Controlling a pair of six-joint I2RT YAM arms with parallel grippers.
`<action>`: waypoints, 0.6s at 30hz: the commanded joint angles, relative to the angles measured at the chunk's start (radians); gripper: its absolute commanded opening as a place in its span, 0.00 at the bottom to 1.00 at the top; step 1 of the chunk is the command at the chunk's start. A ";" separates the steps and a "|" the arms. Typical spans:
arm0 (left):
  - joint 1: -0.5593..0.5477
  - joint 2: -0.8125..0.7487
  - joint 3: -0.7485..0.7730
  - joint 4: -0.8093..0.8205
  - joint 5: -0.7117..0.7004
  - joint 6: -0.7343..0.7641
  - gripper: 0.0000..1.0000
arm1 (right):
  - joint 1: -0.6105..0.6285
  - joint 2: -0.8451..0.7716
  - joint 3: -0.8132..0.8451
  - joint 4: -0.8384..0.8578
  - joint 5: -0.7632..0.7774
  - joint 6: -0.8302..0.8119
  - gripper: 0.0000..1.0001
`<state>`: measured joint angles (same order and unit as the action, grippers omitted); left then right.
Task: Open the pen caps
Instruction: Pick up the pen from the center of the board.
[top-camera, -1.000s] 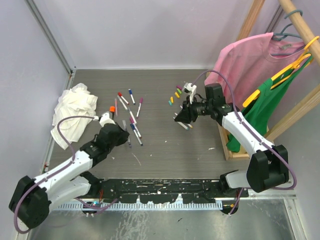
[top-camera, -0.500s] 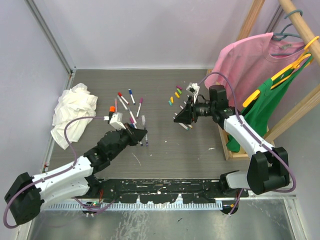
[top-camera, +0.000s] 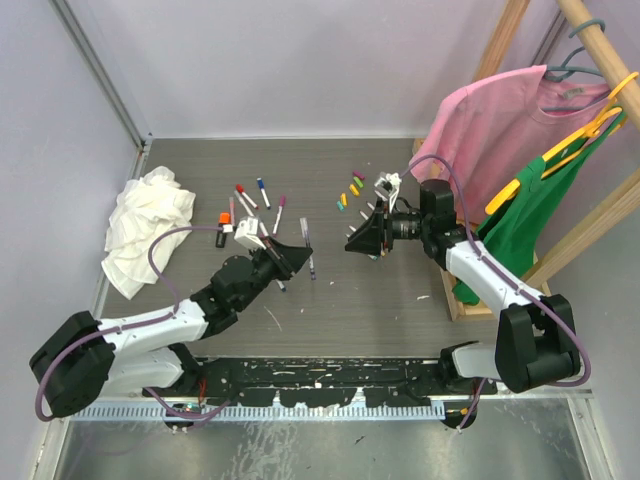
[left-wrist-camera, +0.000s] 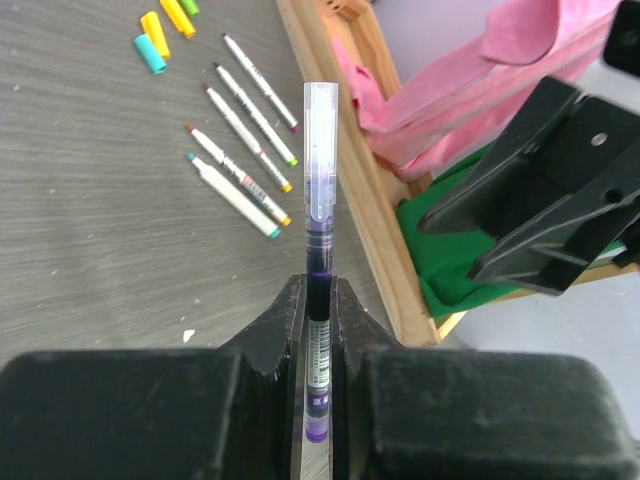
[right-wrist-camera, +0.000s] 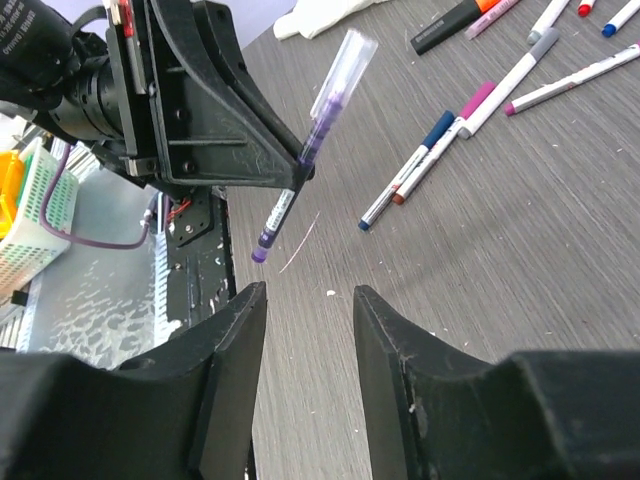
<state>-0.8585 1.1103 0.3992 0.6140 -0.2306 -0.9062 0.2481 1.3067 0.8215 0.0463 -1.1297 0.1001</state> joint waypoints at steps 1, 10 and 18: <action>-0.004 0.031 0.058 0.162 -0.009 -0.019 0.00 | -0.003 -0.037 -0.037 0.199 -0.044 0.102 0.47; -0.027 0.178 0.112 0.293 -0.024 -0.029 0.00 | 0.038 -0.035 -0.107 0.370 0.012 0.205 0.53; -0.072 0.275 0.165 0.379 -0.087 0.008 0.00 | 0.088 -0.003 -0.112 0.349 0.106 0.195 0.53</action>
<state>-0.9096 1.3663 0.5072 0.8555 -0.2626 -0.9302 0.3187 1.3041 0.7006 0.3515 -1.0874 0.2928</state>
